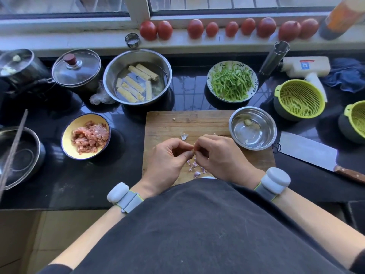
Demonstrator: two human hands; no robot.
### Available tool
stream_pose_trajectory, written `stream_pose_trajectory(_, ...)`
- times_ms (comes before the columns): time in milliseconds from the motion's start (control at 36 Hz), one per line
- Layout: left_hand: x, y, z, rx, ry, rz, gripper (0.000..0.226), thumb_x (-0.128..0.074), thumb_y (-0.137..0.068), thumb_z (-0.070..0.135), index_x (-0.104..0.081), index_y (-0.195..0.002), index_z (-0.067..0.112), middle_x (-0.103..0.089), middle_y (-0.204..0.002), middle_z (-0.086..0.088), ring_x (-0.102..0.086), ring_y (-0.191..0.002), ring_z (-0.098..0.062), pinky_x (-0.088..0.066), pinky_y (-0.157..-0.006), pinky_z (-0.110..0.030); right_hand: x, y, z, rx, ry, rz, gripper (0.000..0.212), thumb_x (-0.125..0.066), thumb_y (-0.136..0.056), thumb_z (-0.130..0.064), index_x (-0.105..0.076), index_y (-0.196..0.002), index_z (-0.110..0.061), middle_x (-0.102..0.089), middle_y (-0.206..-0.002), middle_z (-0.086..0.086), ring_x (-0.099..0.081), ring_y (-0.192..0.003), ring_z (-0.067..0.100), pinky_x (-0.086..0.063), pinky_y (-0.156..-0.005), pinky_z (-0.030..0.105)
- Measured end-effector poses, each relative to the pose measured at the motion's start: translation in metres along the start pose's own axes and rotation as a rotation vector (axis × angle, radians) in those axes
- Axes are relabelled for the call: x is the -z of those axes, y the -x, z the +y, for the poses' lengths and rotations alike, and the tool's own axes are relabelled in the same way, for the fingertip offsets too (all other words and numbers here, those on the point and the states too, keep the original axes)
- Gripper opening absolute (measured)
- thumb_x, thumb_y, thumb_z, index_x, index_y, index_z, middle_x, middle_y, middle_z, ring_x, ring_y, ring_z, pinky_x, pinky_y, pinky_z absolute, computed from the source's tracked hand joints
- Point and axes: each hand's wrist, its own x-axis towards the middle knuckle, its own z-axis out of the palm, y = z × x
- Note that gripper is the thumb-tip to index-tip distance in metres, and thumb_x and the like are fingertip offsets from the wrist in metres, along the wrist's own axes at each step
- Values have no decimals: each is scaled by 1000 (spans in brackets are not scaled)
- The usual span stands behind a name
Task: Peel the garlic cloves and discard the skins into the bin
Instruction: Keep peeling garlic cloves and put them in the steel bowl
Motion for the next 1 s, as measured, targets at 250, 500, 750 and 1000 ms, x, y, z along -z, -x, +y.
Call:
stream_pose_trajectory(250, -4, -2, 1, 90, 134, 44, 7, -76, -86, 5, -75, -93, 6, -77, -84, -6, -73, -77, -13, -58, -76, -26, -9, 0, -3, -55, 43, 67, 7, -63, -81, -21, -60, -77, -16, -59, -70, -6, -50, -60, 19, -45, -52, 39)
stream_pose_trajectory(500, -4, -5, -3, 207, 450, 81, 12, -69, -89, -4, -66, -100, -7, -71, -84, -20, -72, -81, -28, -59, -73, -29, -7, 5, 3, -114, -56, 88, 8, -62, -81, -15, -58, -75, -14, -56, -70, -7, -50, -61, 17, -47, -57, 37)
stream_pose_trajectory(750, -2, -5, -4, 314, 736, 49, 14, -63, -91, -4, -62, -105, -1, -73, -88, -15, -72, -87, -32, -61, -79, -32, -10, 6, 10, -265, -139, 102, 19, -57, -88, -18, -50, -71, -13, -51, -63, -7, -48, -62, 20, -41, -59, 37)
stream_pose_trajectory(1000, -2, -5, -4, 339, 704, 54, 14, -68, -88, -2, -65, -101, 0, -73, -87, -18, -74, -84, -30, -62, -76, -30, -9, 6, 5, -63, -131, 82, 3, -72, -86, -14, -70, -89, -13, -67, -82, -6, -60, -67, 10, -54, -62, 33)
